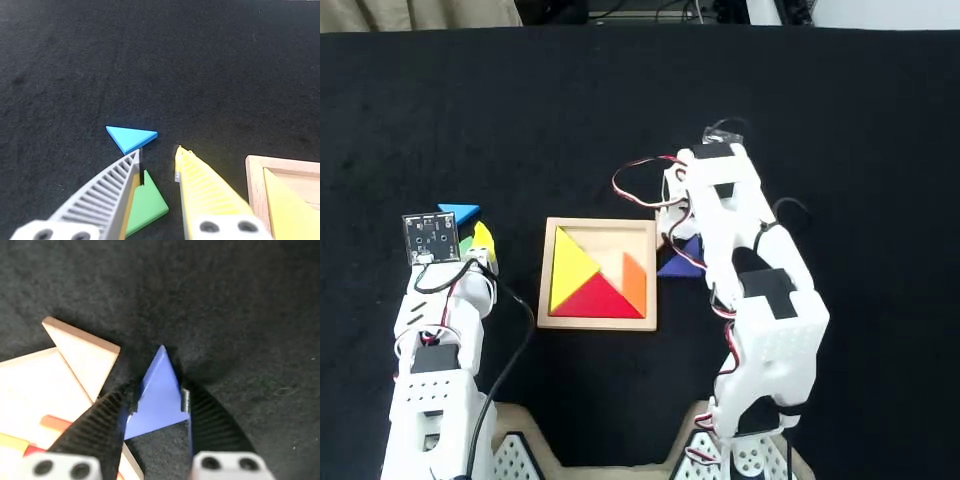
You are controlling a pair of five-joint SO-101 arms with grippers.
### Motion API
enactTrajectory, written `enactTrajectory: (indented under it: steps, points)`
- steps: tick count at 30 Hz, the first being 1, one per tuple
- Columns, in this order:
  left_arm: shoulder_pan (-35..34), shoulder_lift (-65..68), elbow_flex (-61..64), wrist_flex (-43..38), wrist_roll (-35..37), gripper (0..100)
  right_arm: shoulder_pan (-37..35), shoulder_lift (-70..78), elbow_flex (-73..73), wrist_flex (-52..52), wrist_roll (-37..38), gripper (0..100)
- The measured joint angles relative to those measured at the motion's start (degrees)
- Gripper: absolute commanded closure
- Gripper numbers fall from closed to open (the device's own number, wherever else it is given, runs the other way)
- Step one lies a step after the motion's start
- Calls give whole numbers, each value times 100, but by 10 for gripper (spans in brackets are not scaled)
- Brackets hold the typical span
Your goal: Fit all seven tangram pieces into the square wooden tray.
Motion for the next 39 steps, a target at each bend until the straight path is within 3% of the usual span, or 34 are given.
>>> enactTrajectory:
  steps: [5, 11, 16, 20, 27, 34, 39]
  points:
    - [0, 0, 0, 0, 0, 877, 0, 0, 0, 0, 123, 897]
    - [0, 0, 0, 0, 0, 877, -185, -123, -105, 220, 1275, 896]
    - [0, 0, 0, 0, -18, 877, -589, -1002, -193, 774, 1591, 900]
    - [0, 0, 0, 0, -44, 877, -774, -1996, 211, 835, 2303, 900]
    - [0, 0, 0, 0, -44, 877, -308, -3253, 1354, 536, 3209, 900]
    - [0, 0, 0, 0, -44, 877, -237, -3692, 1556, 220, 4712, 900]
    - [0, 0, 0, 0, -44, 877, -791, -3692, 1556, -167, 5881, 900]
